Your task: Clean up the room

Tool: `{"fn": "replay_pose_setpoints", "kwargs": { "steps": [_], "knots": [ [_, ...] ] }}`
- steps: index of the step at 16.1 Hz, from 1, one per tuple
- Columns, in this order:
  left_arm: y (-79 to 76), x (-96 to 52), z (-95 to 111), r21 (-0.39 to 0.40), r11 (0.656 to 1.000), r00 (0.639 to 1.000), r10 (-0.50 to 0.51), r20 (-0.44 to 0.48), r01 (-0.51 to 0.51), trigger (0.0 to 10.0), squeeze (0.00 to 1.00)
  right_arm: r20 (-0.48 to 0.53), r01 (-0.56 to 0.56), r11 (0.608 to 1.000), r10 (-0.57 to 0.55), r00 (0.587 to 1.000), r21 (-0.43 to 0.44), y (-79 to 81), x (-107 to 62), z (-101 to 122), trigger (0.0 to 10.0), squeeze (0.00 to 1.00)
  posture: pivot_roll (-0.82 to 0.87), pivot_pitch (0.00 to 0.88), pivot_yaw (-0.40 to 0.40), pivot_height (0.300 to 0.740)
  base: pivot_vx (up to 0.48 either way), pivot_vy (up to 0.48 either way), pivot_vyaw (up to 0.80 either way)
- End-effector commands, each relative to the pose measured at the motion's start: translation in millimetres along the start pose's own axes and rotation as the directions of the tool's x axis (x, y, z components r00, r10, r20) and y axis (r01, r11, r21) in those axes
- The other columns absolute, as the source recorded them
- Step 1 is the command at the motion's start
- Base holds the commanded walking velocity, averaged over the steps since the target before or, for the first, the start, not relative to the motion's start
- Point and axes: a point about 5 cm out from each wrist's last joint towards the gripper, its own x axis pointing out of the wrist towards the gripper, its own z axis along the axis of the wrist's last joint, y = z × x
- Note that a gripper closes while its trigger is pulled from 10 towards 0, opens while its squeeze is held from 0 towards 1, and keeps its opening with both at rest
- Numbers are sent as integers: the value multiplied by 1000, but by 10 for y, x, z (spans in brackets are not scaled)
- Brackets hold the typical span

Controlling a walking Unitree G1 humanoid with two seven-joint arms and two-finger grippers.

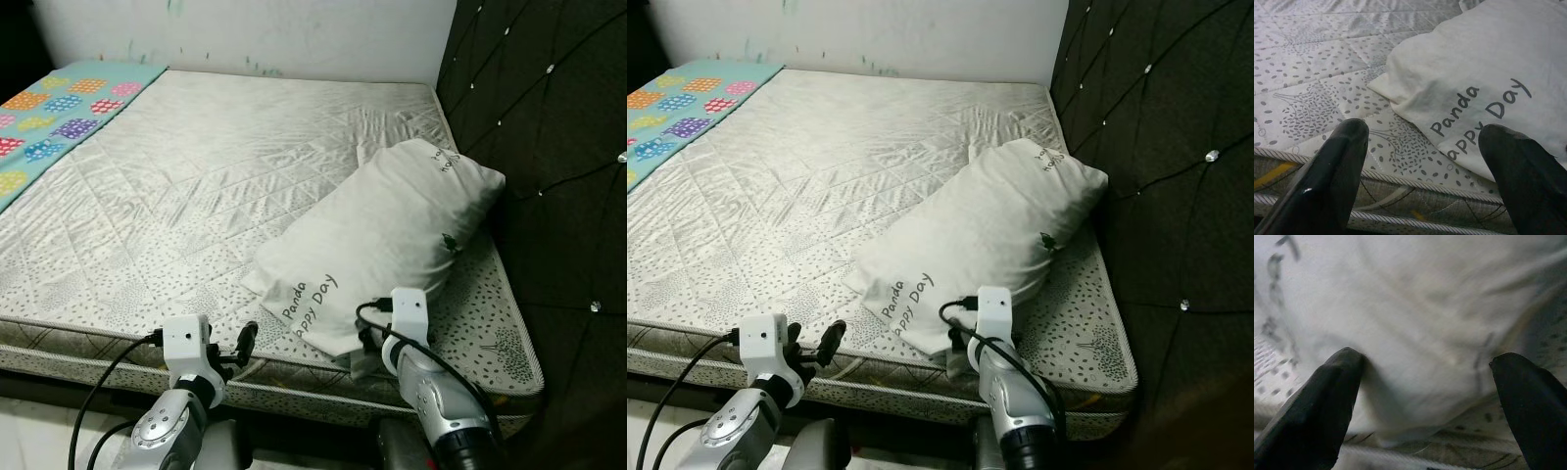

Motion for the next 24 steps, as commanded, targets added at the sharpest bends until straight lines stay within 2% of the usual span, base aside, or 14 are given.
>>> {"fn": "replay_pose_setpoints", "kwargs": {
  "steps": [1,3,5,7,10,11,13,16,20,21,22,24],
  "knots": [
    [17,-17,46,8,1000,1000,1,8,-1,10000,0,39,57,998,-57,998,-6,-60,18,107,10000,0,-17,0,2,607,0,0,0],
    [22,-15,44,9,1000,1000,2,6,-2,10000,0,17,54,999,-54,998,7,-37,24,101,10000,0,-20,0,2,607,0,0,0],
    [16,-7,46,11,1000,1000,-1,4,1,10000,0,60,87,996,-89,994,35,-33,3,183,10000,0,-17,0,2,607,0,0,0],
    [16,3,47,11,1000,1000,-1,2,1,10000,0,30,51,998,-52,998,37,33,5,158,10000,0,-21,0,2,607,0,0,0],
    [2,16,38,10,1000,1000,-10,-9,10,10000,0,-70,-84,990,92,993,109,265,-43,13,10000,0,-20,0,2,607,0,0,0],
    [1,17,34,9,1000,1000,-10,-11,10,10000,0,-70,-88,990,96,993,113,285,-51,8,10000,0,-20,0,2,607,0,0,0],
    [-7,17,21,7,1000,1000,-14,-17,14,10000,0,-47,-111,977,121,991,181,382,-50,16,10000,0,-20,0,3,607,0,0,0],
    [-10,22,23,6,1000,1000,-15,-19,15,10000,0,-16,-126,971,131,991,203,455,-23,60,10000,0,-18,0,5,607,0,0,0],
    [-29,39,31,6,1000,1000,-20,-21,20,10000,0,-17,-142,972,148,989,186,720,2,62,10000,0,-10,0,7,607,0,0,0],
    [-32,46,35,7,1000,1000,-20,-21,20,10000,0,-14,-161,967,167,986,199,807,-2,54,2824,0,-7,0,7,607,0,0,0],
    [-36,49,40,7,1000,1000,-20,-19,20,10000,0,-6,-183,962,189,982,202,863,-12,56,0,0,-7,0,6,607,0,0,0],
    [-39,54,43,6,1000,1000,-20,-18,20,10000,0,-10,-187,962,193,981,199,889,-10,33,0,0,-6,0,5,607,0,0,0]
  ]
}}
